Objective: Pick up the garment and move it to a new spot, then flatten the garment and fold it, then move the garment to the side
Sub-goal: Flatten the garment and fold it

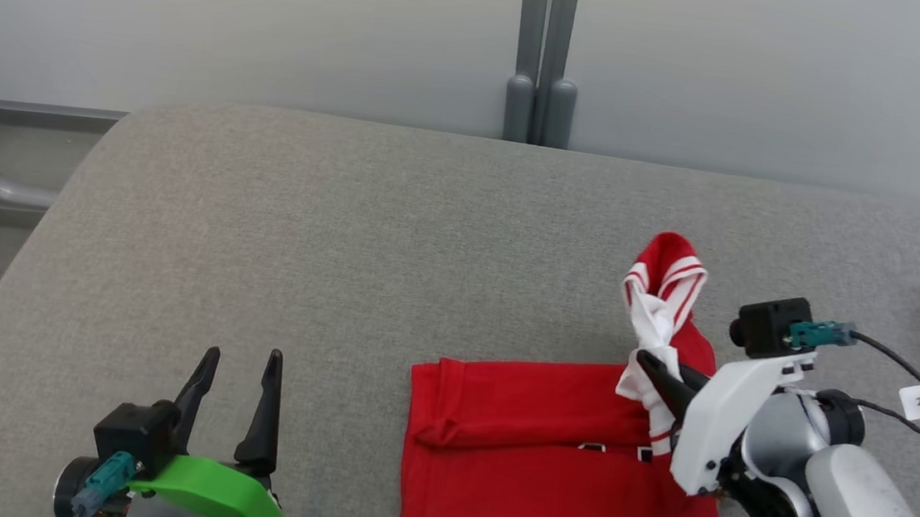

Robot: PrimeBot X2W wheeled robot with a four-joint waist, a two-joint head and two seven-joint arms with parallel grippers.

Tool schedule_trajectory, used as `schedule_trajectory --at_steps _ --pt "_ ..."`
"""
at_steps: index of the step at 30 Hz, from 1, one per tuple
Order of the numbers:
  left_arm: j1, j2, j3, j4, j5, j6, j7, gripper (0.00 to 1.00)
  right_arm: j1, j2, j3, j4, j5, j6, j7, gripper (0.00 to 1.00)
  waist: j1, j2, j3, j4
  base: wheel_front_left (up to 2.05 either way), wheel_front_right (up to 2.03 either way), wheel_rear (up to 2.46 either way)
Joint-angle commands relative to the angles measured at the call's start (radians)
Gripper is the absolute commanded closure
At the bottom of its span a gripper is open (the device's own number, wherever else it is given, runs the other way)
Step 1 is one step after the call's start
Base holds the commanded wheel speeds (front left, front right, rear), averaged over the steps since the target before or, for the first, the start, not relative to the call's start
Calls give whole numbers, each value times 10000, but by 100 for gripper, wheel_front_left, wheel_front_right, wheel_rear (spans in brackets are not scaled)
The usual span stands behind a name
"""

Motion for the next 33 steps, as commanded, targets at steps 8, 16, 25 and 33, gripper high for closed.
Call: schedule_trajectory --at_steps 8,16,25,33 --pt "-253 -182 -233 291 31 -183 61 0 160 897 993 421 -684 -1 76 100 0 0 122 1760 0 0 0" --pt "-309 -287 -274 510 -37 -269 40 0 -161 1418 1457 1934 -817 -1 -397 100 0 0 143 2239 0 0 0" --pt "-196 -161 -163 603 -129 -216 18 0 -594 1664 1911 1958 150 -1 -1678 0 0 0 54 1695 0 0 0" --pt "12 -116 154 452 -146 -56 -19 0 -489 489 608 -499 1400 -1 -2945 0 0 0 -83 867 0 0 0"
